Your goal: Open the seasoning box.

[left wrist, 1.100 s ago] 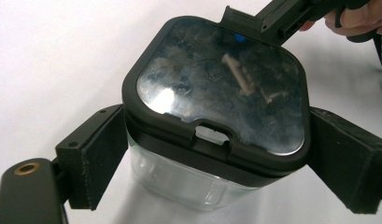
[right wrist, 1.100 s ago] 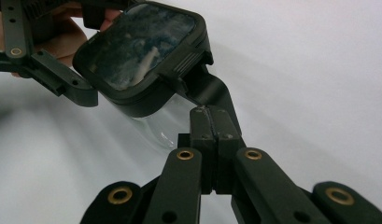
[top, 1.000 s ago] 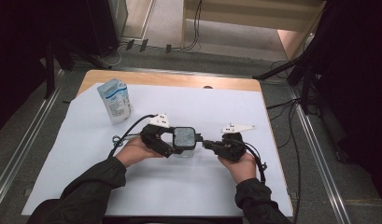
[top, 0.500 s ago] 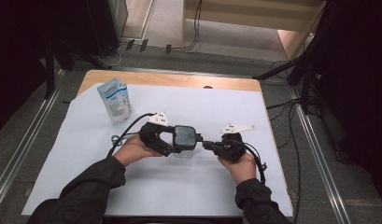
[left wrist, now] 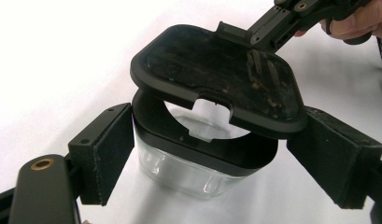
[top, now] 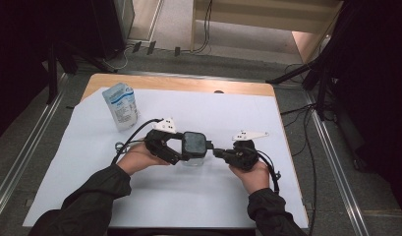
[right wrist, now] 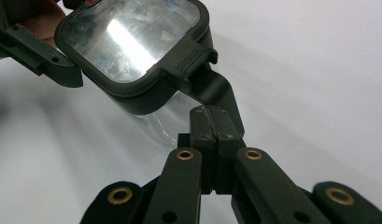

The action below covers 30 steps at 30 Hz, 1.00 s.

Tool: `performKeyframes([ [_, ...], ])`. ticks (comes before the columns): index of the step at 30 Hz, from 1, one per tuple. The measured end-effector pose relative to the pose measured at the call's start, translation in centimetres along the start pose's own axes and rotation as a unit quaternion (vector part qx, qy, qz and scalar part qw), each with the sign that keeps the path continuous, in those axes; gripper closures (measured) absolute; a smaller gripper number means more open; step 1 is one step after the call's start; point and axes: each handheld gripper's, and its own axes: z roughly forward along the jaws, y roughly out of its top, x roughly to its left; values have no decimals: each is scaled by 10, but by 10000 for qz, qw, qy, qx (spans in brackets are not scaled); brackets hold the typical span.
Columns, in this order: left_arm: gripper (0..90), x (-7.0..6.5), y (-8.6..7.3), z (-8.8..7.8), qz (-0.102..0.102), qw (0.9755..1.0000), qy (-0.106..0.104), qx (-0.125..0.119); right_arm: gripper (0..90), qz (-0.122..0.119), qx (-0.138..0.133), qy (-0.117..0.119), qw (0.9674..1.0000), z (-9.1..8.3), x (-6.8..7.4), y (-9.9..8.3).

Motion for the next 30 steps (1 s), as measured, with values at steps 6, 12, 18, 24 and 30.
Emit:
performKeyframes([
  [6,170,-2,3,-5,33,10000,14,-19,900,2,5,-1,10000,0,0,0],
  [12,243,-4,6,-14,98,9998,-99,-149,900,10,6,12,10000,0,0,0],
  [18,429,-8,10,-14,98,9996,-221,-155,900,61,7,38,10000,0,0,0],
  [24,628,-7,12,-13,80,9984,-548,-105,900,91,-34,42,9999,-1,-2,0],
  [30,758,-12,16,-14,288,9973,-658,-172,900,94,-44,49,9999,0,-2,1],
])
